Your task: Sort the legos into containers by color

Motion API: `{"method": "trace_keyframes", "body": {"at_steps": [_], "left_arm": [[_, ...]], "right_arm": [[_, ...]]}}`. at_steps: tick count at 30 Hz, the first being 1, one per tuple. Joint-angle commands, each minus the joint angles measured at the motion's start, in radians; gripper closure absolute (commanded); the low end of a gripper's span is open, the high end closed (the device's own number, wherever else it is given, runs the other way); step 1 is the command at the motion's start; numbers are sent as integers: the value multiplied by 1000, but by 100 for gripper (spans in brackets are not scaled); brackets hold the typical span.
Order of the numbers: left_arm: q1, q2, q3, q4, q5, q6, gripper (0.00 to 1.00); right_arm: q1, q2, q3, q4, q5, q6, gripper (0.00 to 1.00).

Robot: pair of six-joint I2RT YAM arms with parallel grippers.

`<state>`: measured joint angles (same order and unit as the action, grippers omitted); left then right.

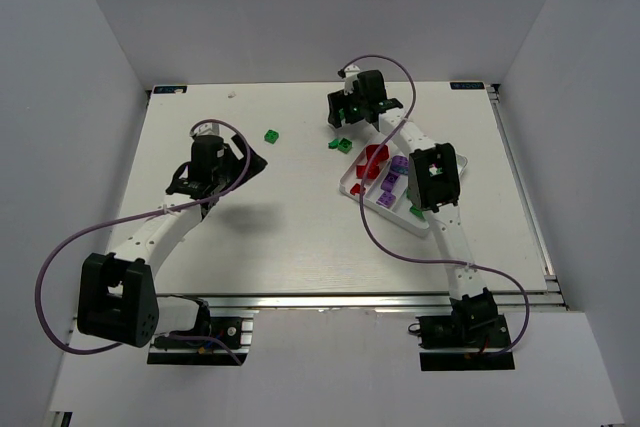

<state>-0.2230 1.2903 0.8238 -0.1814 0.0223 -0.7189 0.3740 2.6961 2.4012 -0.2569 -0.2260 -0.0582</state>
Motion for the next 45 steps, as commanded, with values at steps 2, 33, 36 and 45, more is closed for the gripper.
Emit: {"method": "trace_keyframes", "body": {"at_steps": [2, 33, 36, 45], "left_arm": [[11, -32, 12, 13, 16, -11, 5], [17, -52, -17, 45, 36, -48, 4], [17, -57, -25, 59, 44, -50, 4], [17, -71, -55, 114, 87, -57, 4]], "right_arm": [[3, 24, 65, 84, 28, 40, 16], [8, -67, 35, 87, -82, -11, 100], [8, -149, -5, 87, -127, -15, 100], [-27, -608, -454, 42, -243, -32, 100]]}}
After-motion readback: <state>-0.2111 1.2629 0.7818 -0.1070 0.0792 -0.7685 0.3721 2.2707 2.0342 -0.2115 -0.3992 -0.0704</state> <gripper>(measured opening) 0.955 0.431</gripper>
